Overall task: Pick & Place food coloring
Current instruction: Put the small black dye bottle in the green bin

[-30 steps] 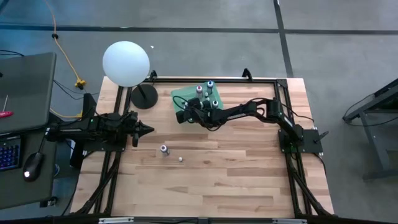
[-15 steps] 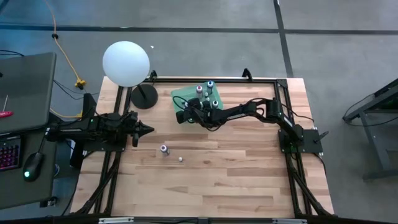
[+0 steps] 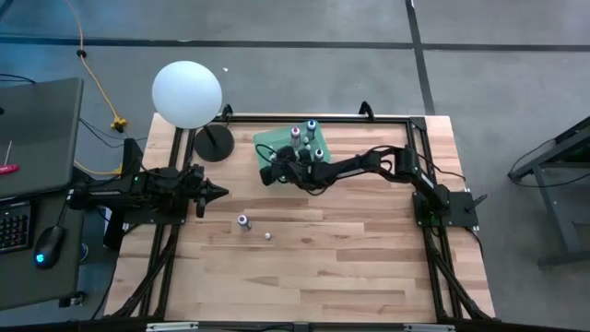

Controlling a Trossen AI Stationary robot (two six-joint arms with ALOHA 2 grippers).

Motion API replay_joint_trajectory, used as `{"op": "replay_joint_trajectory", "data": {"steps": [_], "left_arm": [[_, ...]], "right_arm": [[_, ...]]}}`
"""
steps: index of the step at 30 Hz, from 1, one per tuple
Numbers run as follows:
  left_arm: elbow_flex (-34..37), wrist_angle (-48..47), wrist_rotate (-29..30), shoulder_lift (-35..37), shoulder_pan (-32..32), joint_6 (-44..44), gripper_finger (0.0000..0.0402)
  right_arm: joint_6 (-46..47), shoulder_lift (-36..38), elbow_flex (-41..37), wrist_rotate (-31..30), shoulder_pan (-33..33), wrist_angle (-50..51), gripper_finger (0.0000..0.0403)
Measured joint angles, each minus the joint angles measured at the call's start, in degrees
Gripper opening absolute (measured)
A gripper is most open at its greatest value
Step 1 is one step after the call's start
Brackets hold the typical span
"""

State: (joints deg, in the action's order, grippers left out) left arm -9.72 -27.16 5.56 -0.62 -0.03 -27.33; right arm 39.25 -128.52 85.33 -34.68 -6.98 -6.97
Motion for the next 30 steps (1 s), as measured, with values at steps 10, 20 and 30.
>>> {"op": "replay_joint_trajectory", "data": {"steps": [10,20,30], "left_arm": [[0.0,0.0,0.1,0.0,0.0,0.0,0.0000],[0.0,0.0,0.1,0.0,0.0,0.0,0.0000],[0.0,0.0,-0.1,0.0,0.0,0.0,0.0000]], "right_arm": [[-10.2,5.9,0.0,-1.6,0.3,-1.4,0.0091],[-17.3,14.1,0.1,13.0,2.9,-1.4,0.0078],[-22.7,18.5,0.1,27.7,10.6,10.9,0.0058]]}}
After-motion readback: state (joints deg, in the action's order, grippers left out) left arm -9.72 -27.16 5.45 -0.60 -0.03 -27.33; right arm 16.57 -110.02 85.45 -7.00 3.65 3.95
